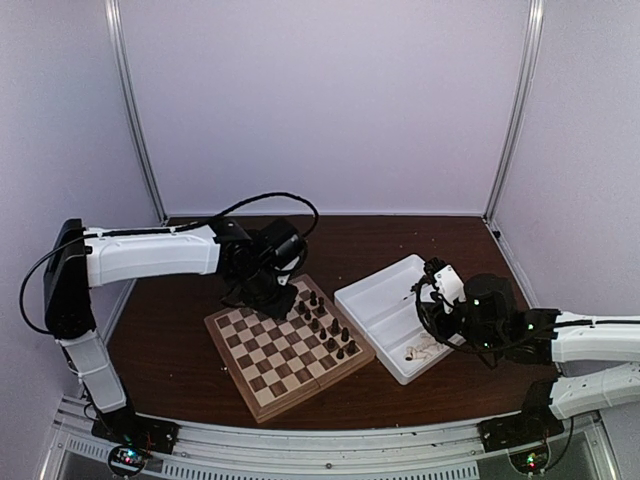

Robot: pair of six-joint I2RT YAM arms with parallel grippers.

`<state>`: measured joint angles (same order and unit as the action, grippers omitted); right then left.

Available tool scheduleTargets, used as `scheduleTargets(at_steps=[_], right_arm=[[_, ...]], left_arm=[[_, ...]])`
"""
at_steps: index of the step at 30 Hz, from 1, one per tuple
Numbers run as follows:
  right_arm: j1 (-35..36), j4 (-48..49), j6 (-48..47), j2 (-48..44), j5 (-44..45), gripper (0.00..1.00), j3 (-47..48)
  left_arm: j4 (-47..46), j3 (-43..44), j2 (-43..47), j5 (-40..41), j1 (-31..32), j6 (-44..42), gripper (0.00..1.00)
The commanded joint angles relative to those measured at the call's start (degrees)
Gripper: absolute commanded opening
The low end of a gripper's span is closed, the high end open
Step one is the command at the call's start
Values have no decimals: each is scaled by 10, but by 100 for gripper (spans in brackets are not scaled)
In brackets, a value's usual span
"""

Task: Set up the chess pieces on the board
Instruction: Pick up the chess piece from the chessboard, then place the chess piece on the chessboard.

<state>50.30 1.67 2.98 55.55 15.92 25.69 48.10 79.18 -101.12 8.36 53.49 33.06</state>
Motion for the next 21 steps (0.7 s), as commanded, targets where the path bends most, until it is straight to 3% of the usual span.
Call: scheduleTargets(at_steps=[1, 21], right_arm=[[-6, 14, 4, -4, 11, 41, -9], [-7, 15, 3, 6, 4, 42, -6]], left_arm=[[-16, 57, -41, -8, -43, -55, 3], [-47, 234, -204, -66, -108, -137, 2]])
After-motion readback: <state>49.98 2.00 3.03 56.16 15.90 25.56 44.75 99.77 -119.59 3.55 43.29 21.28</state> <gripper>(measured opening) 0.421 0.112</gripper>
